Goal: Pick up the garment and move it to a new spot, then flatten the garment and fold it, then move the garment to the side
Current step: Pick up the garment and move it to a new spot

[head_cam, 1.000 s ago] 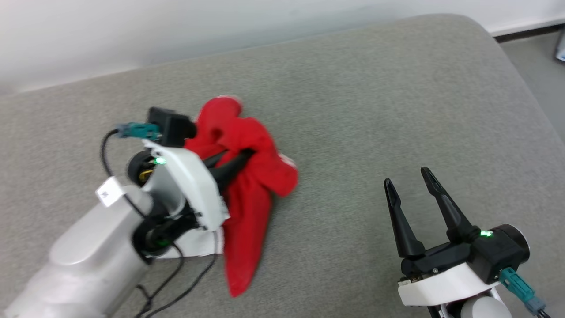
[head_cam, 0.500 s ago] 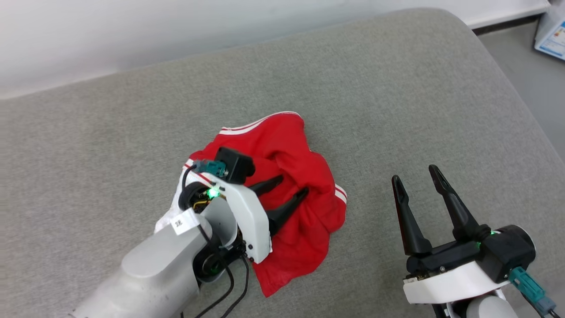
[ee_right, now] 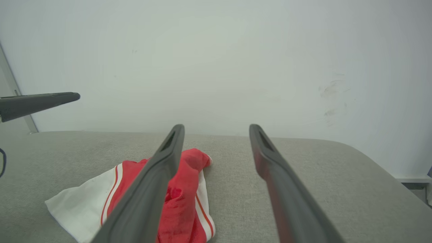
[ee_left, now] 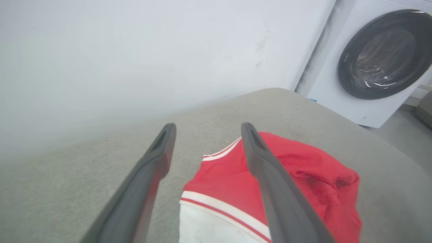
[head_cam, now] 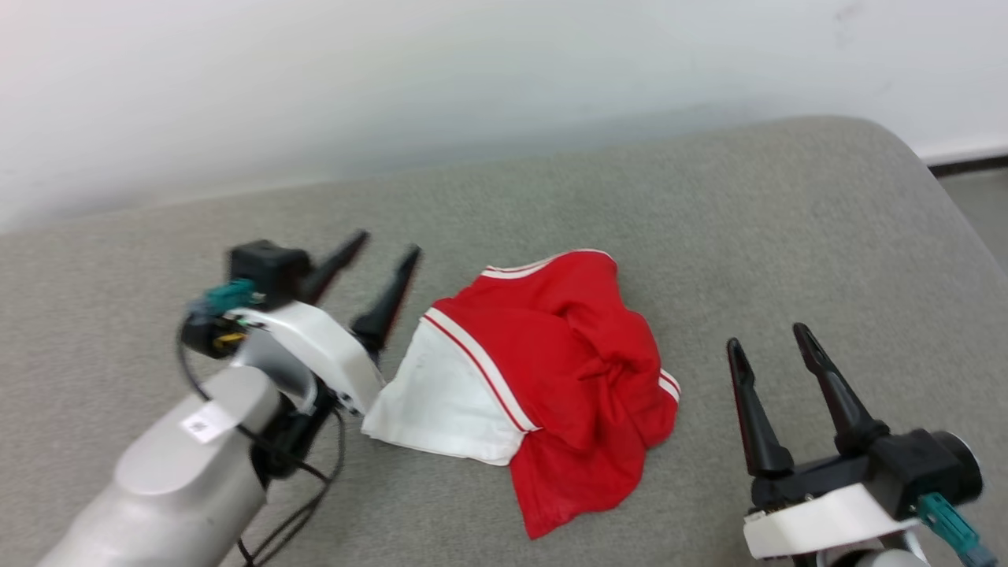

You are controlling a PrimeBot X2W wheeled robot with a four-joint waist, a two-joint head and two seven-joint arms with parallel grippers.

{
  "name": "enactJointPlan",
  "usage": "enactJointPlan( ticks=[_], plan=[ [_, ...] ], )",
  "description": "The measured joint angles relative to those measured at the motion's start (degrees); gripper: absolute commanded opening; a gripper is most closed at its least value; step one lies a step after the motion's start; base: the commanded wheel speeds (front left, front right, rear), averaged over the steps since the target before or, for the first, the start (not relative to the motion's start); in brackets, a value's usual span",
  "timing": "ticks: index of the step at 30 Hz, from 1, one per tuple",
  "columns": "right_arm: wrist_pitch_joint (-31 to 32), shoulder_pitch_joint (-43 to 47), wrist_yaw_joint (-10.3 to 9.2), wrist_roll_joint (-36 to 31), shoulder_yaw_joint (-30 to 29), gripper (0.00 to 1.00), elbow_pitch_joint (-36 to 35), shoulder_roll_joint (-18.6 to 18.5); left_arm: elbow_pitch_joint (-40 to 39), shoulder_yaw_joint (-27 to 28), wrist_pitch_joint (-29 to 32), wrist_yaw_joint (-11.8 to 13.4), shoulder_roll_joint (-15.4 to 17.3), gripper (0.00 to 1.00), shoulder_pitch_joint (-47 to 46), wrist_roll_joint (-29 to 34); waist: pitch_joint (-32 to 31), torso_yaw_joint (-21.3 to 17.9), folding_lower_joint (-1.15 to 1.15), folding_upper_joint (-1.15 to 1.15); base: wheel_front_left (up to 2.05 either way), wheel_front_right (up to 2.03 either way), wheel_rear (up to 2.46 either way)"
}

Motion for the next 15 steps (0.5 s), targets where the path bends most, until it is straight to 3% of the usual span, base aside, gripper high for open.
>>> enactJointPlan(
  ticks=[3, 8, 15],
  plan=[
    [0.00, 1.14, 0.00, -0.31, -1.14, 1.00, -0.07, -0.01, -5.30, 9.26, -0.11, 2.97, 1.15, 1.00, 3.84, 4.67, -1.78, 1.76, 0.00, 0.00, 0.00, 0.00, 0.00],
    [0.00, 1.41, 0.00, -0.77, -1.94, 1.00, -0.77, -0.01, -14.66, 21.74, -0.19, 5.67, 1.55, 1.00, 15.60, 13.97, -3.70, 4.18, 0.00, 0.00, 0.00, 0.00, 0.00],
    [0.00, 2.24, 0.00, -0.86, -2.90, 1.00, -1.79, -0.02, -23.76, 35.00, -0.19, 5.06, -3.75, 1.00, 30.56, 23.31, -4.56, 5.75, 0.00, 0.00, 0.00, 0.00, 0.00]
  ],
)
